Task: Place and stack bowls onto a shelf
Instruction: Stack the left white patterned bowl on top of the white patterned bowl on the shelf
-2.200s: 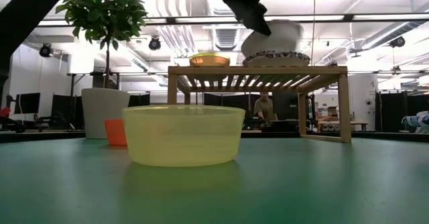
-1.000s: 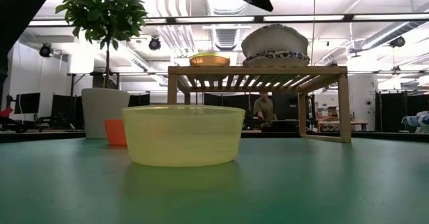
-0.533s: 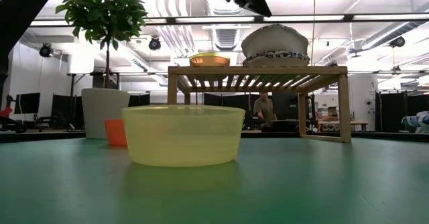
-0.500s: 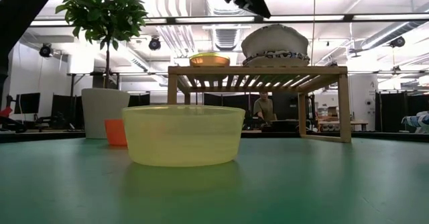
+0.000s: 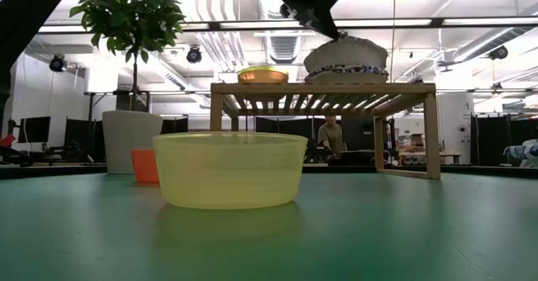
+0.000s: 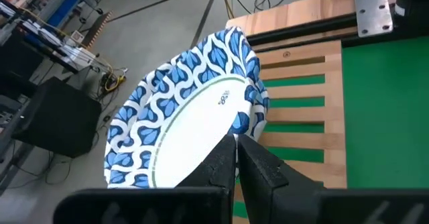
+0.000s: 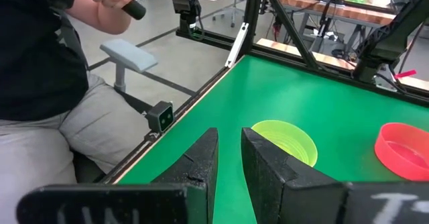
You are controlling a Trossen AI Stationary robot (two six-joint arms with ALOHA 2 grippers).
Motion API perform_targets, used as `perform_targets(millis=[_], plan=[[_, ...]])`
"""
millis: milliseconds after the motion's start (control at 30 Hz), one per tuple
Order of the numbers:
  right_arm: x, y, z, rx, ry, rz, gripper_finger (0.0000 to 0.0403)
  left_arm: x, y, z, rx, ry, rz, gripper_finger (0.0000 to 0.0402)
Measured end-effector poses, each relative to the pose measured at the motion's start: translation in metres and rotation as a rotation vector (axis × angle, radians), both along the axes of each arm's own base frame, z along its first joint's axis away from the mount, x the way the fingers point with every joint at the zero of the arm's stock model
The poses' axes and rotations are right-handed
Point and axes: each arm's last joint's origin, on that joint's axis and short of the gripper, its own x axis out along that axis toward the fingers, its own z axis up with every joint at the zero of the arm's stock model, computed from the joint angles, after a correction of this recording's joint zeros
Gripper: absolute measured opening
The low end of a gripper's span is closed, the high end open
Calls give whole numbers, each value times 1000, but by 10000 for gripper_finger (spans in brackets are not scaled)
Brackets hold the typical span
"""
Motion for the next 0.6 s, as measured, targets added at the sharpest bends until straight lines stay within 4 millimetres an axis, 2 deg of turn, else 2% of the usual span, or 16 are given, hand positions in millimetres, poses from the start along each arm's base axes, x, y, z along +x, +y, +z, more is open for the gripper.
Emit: perform_targets(millis=[467, 600], plan=[[0, 0, 0, 9, 5, -3, 56, 6, 2, -13, -41, -1, 33, 0], [0, 0, 0, 9, 5, -2, 56, 4, 3, -5, 16, 3, 121, 0]])
